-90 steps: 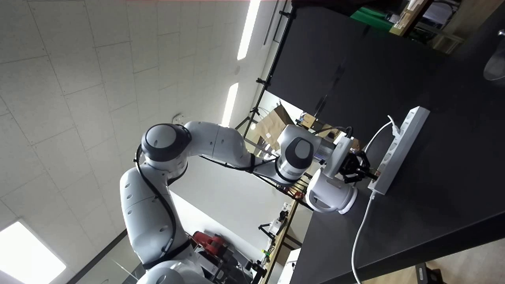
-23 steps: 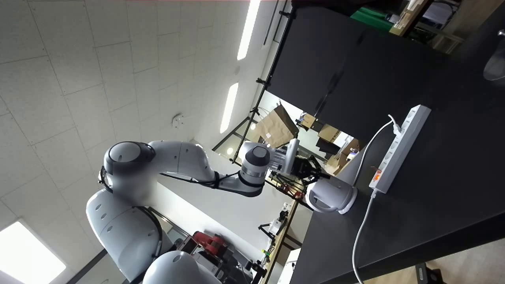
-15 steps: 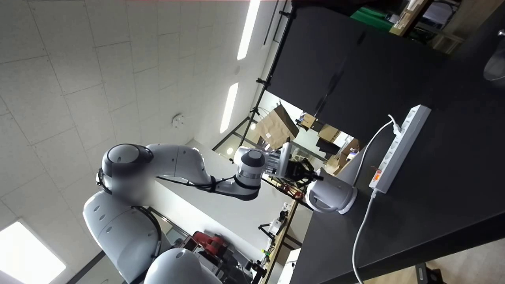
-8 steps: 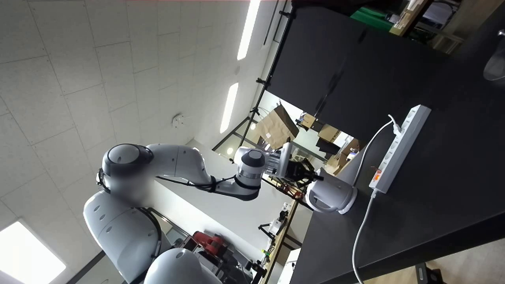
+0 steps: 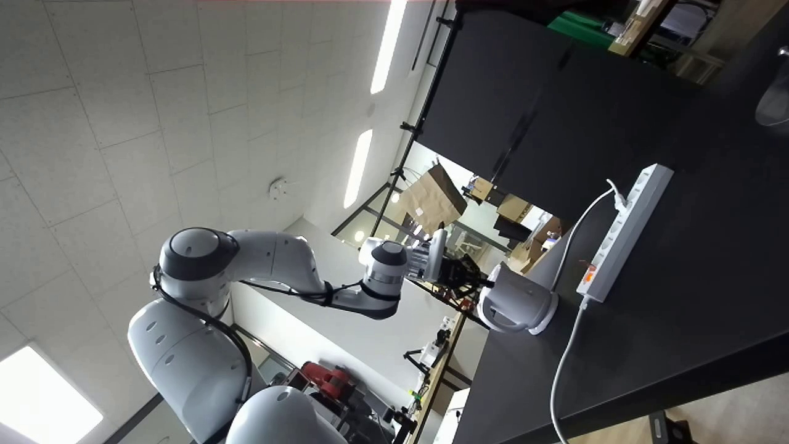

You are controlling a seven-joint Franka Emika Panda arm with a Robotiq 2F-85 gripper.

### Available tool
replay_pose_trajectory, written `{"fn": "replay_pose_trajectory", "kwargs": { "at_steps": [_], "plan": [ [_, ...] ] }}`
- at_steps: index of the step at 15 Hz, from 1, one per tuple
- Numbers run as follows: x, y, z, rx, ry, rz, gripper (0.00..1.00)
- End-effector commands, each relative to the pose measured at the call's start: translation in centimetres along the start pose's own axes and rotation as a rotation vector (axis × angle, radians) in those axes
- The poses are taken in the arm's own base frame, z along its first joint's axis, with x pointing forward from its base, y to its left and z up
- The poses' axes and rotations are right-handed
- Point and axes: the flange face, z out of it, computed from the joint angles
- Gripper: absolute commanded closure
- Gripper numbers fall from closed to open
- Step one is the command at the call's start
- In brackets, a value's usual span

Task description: Switch on the extension cord then turn the kettle on and off

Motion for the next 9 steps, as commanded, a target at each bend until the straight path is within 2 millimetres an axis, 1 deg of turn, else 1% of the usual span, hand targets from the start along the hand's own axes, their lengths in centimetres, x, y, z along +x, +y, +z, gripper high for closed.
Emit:
{"fn": "replay_pose_trajectory", "kwargs": {
  "at_steps": [1,5,9],
  "plan": [
    [2.1,-0.8,-1.5,-0.022,0.018,-0.061,1.00],
    [4.2,-2.2,-2.4,-0.041,0.025,-0.129,1.00],
    [5.4,-3.1,-2.6,-0.053,0.036,-0.181,1.00]
  ]
}}
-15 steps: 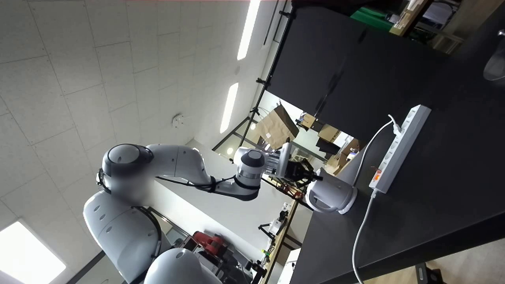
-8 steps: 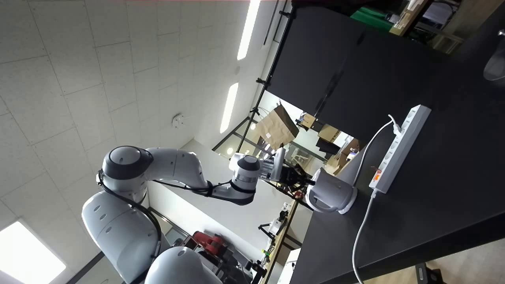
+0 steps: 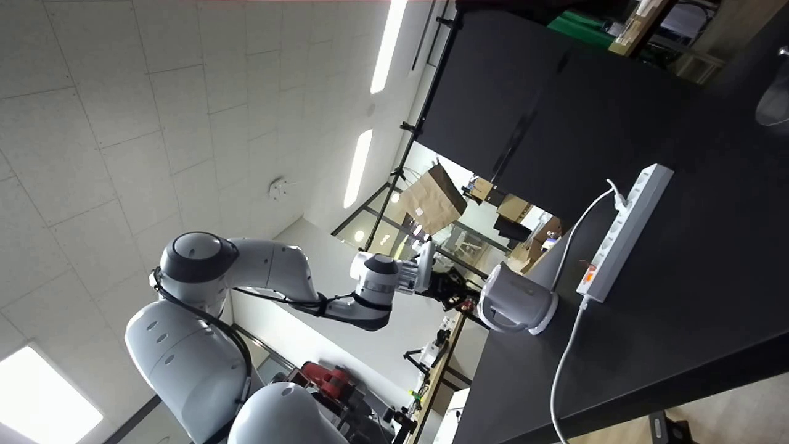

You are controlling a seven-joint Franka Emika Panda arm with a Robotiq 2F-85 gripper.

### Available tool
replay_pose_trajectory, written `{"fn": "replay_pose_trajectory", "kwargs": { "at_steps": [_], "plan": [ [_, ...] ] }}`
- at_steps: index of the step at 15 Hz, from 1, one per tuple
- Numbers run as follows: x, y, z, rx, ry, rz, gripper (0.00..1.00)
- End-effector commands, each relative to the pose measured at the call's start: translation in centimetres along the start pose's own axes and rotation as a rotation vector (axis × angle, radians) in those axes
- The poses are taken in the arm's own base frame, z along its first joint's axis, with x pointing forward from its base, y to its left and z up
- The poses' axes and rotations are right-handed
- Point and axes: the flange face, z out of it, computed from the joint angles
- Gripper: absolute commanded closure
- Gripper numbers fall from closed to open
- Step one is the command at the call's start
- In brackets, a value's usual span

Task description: Switch on the extension cord then turn the kettle on and off

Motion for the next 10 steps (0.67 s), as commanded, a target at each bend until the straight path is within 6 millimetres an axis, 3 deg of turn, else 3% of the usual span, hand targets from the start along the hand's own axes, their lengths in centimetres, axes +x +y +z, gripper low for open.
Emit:
{"fn": "replay_pose_trajectory", "kwargs": {
  "at_steps": [1,10],
  "plan": [
    [0.9,-0.1,-0.8,-0.020,0.001,-0.034,1.00],
    [1.9,-0.4,-0.5,-0.035,0.053,-0.082,1.00]
  ]
}}
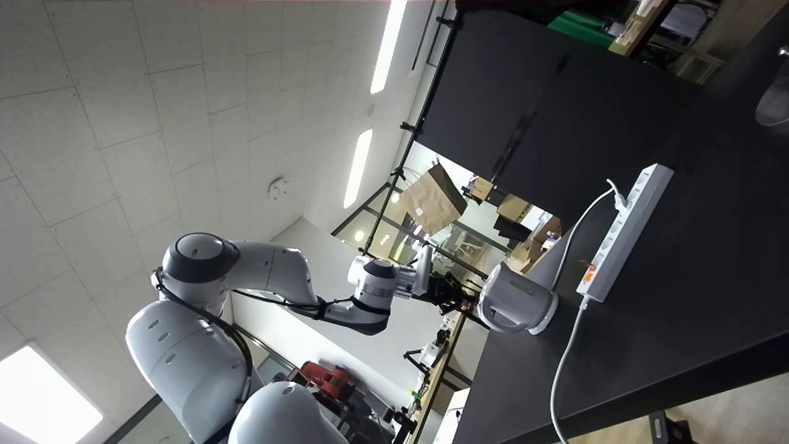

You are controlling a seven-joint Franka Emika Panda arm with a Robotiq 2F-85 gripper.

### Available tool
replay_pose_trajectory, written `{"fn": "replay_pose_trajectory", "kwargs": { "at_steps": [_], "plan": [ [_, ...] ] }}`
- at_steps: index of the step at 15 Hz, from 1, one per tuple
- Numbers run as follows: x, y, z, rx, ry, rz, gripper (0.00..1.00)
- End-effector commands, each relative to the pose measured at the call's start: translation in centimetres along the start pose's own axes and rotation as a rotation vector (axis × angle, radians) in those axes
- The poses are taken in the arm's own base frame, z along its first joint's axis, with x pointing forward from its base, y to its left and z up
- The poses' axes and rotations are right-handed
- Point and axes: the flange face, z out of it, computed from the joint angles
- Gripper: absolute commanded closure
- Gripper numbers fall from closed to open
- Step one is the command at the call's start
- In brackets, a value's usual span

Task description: Switch on the extension cord then turn the kettle on and off

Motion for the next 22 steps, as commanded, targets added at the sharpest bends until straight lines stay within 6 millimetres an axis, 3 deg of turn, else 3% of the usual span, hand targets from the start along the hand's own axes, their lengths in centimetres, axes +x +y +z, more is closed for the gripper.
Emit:
{"fn": "replay_pose_trajectory", "kwargs": {
  "at_steps": [1,22],
  "plan": [
    [0.2,0.3,0.1,-0.016,0.016,-0.021,1.00],
    [0.1,0.2,2.9,0.001,0.047,-0.049,1.00]
  ]
}}
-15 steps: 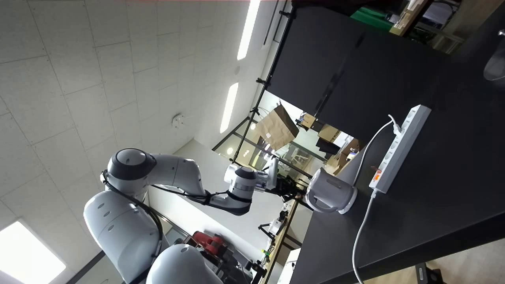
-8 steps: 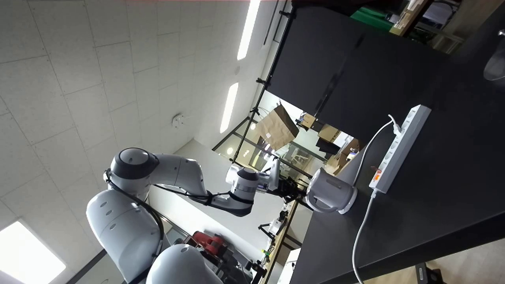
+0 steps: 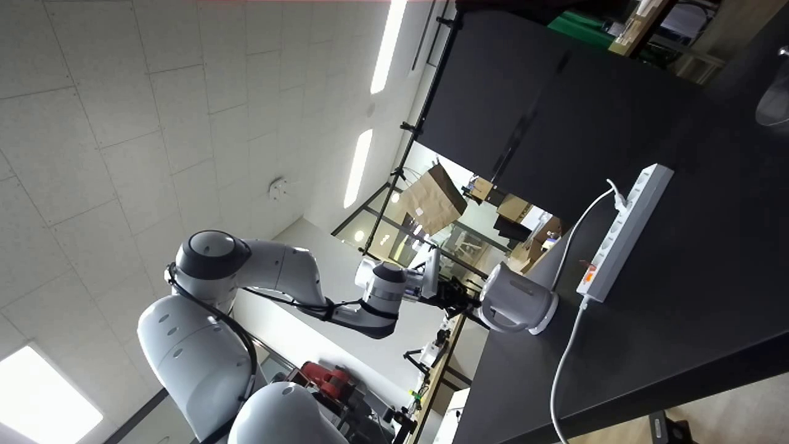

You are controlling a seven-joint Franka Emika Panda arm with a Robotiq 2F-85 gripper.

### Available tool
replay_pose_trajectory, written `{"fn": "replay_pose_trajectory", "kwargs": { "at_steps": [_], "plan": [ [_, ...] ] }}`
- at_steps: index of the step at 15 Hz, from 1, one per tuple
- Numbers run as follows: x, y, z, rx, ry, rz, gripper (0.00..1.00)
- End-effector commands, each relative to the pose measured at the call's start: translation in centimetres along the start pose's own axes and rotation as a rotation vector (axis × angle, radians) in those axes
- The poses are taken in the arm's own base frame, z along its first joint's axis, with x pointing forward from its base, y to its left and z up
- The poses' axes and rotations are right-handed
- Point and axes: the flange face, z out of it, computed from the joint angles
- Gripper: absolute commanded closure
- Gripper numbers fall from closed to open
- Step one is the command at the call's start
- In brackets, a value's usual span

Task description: Switch on the extension cord then turn the kettle on and off

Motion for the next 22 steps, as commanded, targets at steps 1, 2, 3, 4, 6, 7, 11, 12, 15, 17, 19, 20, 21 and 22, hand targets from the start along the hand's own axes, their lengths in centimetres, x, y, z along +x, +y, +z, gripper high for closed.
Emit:
{"fn": "replay_pose_trajectory", "kwargs": {
  "at_steps": [1,2,3,4,6,7,11,12,15,17,19,20,21,22],
  "plan": [
    [-0.3,0.7,0.9,0.004,-0.005,-0.004,1.00],
    [-0.3,0.7,0.9,0.003,-0.005,-0.007,1.00],
    [-0.3,0.7,0.8,0.000,-0.004,-0.008,1.00],
    [-0.3,0.8,0.7,-0.004,-0.002,-0.007,1.00],
    [-0.2,1.0,0.1,-0.020,-0.001,-0.008,1.00],
    [-0.2,1.1,-0.3,-0.028,-0.001,-0.010,1.00],
    [0.1,1.9,-2.4,-0.068,-0.025,-0.026,1.00],
    [0.2,2.1,-2.8,-0.074,-0.025,-0.025,1.00],
    [0.1,2.2,-4.2,-0.101,-0.016,-0.022,1.00],
    [0.1,2.4,-5.0,-0.117,-0.015,-0.018,1.00],
    [0.1,2.6,-5.4,-0.125,-0.014,-0.018,1.00],
    [0.1,2.7,-5.5,-0.127,-0.013,-0.018,1.00],
    [0.1,2.8,-5.5,-0.128,-0.013,-0.018,1.00],
    [0.1,2.8,-5.6,-0.129,-0.014,-0.018,1.00]
  ]
}}
